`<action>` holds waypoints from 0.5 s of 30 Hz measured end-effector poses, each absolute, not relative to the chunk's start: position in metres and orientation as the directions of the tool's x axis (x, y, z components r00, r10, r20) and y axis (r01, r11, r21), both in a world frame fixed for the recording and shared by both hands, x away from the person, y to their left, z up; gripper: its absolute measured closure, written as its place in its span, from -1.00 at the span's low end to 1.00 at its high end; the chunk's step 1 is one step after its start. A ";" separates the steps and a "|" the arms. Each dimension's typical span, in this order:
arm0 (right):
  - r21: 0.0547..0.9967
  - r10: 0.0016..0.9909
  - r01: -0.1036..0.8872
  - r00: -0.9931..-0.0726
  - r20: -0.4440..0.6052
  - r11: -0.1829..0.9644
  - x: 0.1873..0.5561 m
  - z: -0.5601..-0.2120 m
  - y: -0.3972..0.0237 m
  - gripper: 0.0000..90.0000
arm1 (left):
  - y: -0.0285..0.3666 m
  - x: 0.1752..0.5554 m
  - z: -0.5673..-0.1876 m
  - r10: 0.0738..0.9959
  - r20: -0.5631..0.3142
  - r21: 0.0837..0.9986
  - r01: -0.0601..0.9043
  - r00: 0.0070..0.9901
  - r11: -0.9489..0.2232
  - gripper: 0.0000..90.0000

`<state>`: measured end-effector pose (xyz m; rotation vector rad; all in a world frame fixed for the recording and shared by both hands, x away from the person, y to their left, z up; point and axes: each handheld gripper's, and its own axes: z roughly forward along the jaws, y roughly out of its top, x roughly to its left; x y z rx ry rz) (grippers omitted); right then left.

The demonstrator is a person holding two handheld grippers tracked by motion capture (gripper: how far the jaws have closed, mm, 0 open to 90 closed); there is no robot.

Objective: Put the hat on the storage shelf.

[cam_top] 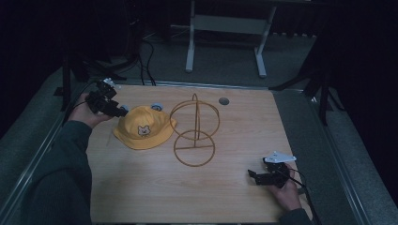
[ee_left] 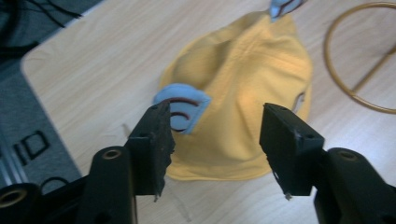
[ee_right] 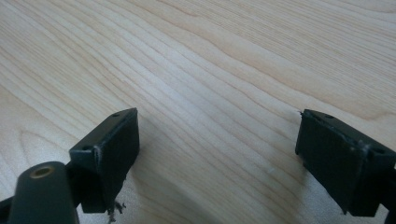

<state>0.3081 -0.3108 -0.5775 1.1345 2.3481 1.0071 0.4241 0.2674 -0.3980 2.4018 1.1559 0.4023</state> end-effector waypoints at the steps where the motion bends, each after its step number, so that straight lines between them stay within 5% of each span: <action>1: 0.725 0.784 0.539 -0.621 -0.001 0.429 0.308 -0.578 -0.311 -0.70 | 0.265 0.426 -0.397 0.791 0.067 0.503 0.664 0.609 -0.553 0.00; 15: 0.726 0.786 0.541 -0.619 0.002 0.424 0.308 -0.578 -0.311 -0.70 | 0.236 0.452 -0.396 0.783 0.093 0.447 0.678 0.615 -0.584 0.03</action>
